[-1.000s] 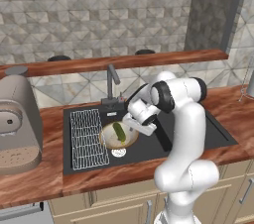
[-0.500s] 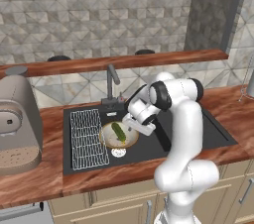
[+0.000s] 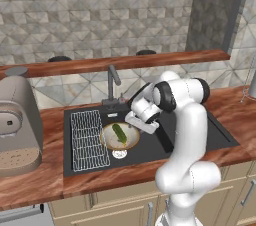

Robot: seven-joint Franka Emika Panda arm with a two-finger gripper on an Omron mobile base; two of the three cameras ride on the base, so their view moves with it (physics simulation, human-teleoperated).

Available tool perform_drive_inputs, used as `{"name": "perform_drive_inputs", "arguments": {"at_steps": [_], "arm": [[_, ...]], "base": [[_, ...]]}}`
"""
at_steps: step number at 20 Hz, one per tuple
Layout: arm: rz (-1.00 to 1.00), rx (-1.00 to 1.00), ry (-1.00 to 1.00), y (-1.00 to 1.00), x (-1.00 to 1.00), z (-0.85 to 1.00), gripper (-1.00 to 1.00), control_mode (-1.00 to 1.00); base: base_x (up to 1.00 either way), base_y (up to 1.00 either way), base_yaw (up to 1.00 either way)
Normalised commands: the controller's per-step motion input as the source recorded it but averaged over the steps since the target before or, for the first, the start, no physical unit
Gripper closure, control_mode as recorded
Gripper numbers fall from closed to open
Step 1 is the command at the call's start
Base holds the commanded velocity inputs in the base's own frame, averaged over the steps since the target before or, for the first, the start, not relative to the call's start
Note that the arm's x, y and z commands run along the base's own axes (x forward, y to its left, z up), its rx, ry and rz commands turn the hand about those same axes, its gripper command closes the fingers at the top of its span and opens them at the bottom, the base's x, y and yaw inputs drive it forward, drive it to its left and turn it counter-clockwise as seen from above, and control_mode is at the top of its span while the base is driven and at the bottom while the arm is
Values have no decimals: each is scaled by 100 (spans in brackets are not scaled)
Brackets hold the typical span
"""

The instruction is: Pick the cucumber from the cabinet and place it in the bowl. Then pick the bowl and place it in the sink. Then turn on the sink facuet.

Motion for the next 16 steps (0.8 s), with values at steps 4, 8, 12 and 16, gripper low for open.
{"name": "perform_drive_inputs", "arguments": {"at_steps": [4, 8, 12, 16], "arm": [[0, 0, -2, -41, -16, 75, -100, -100], [-3, 0, 0, -48, -6, 97, -100, -100], [-11, 2, 8, -48, -11, 100, -100, -100], [-10, 5, 6, -29, -25, 61, -100, -100]], "base": [[0, 0, 0], [0, 0, 0], [0, 0, 0], [0, 0, 0]]}}
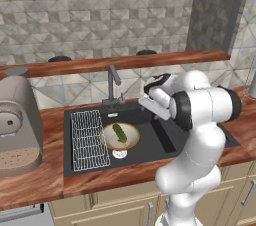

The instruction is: Pick the cucumber from the cabinet and place it in the bowl. Then pick the bowl and place it in the sink. Then turn on the sink facuet.

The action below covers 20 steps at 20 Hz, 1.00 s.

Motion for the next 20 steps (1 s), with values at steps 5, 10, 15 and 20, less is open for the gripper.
{"name": "perform_drive_inputs", "arguments": {"at_steps": [5, 10, 15, 20], "arm": [[-1, 2, 14, 7, -12, 8, -100, -100], [-25, 36, 1, -1, -55, 53, -100, -100], [-35, 42, 0, 1, -57, 39, -100, -100], [-34, 36, 0, 35, 6, 11, -100, -100]], "base": [[0, 0, 0], [0, 0, 0], [0, 0, 0], [0, 0, 0]]}}
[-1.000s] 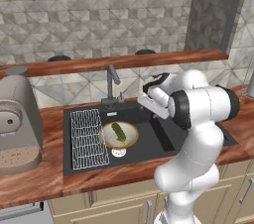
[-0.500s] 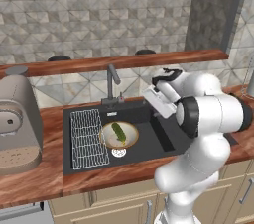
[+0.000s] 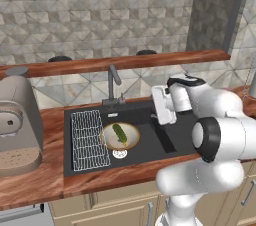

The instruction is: Pick the cucumber from the cabinet and place it in the bowl. Then pick the bowl and place it in the sink. Then turn on the sink facuet.

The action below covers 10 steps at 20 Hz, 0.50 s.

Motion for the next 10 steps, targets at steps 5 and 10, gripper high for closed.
{"name": "perform_drive_inputs", "arguments": {"at_steps": [5, 10], "arm": [[-15, 42, 0, 4, 53, 0, -100, -100], [-9, 43, 8, 0, 86, 0, -100, -100]], "base": [[0, 0, 0], [0, 0, 0]]}}
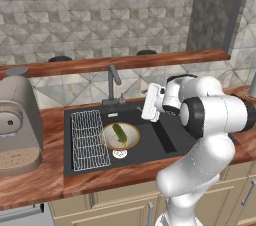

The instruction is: Pick the cucumber from the cabinet and place it in the bowl. Then pick the bowl and place it in the sink. Then turn on the sink facuet.

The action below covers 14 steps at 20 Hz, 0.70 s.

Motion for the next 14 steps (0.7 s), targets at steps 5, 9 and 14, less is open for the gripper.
{"name": "perform_drive_inputs", "arguments": {"at_steps": [5, 9, 14], "arm": [[-2, 35, 12, 6, 66, -7, -100, -100], [0, 17, 13, 0, 19, -3, -100, -100], [-1, 9, 5, 5, 6, -2, -100, -100]], "base": [[0, 0, 0], [0, 0, 0], [0, 0, 0]]}}
